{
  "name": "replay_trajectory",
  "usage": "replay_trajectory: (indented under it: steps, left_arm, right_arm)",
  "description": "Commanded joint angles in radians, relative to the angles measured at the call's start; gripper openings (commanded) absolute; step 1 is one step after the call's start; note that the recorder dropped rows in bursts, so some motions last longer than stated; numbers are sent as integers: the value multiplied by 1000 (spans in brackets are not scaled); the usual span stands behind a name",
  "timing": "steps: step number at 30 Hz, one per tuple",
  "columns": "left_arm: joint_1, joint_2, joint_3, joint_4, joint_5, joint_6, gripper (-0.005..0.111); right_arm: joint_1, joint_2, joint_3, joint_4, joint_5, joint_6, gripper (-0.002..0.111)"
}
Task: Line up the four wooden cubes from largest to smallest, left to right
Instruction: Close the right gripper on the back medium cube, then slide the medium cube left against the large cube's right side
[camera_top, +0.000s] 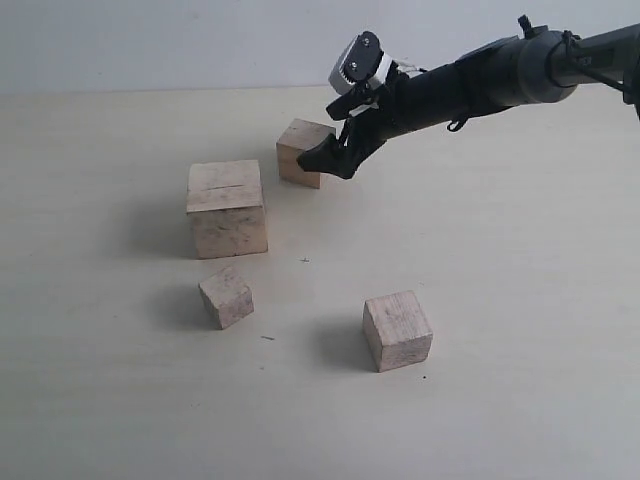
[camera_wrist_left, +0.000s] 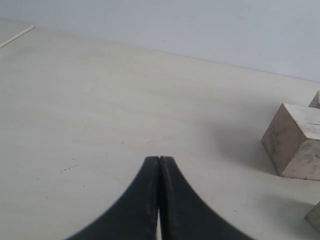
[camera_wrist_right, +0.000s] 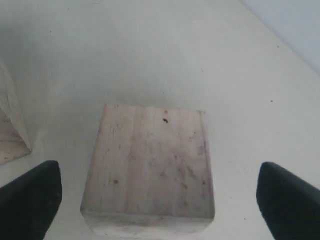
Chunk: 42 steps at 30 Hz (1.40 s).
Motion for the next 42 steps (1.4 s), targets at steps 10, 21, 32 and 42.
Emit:
replay_trajectory:
  steps: [10,21,32,42]
  left_arm:
    - [-6,-4,0,2,-5,-2,0]
    - [-6,-4,0,2,-5,-2,0]
    - [-6,-4,0,2,-5,-2,0]
    - [-6,-4,0,2,-5,-2,0]
  right_arm:
    - [-3,14,5,30,16,41,36]
    - [-1,-62,5,-257,112,97,0]
    - [14,-93,5,-422,351,96,0]
    - [121,-59,5,-450,251,100,0]
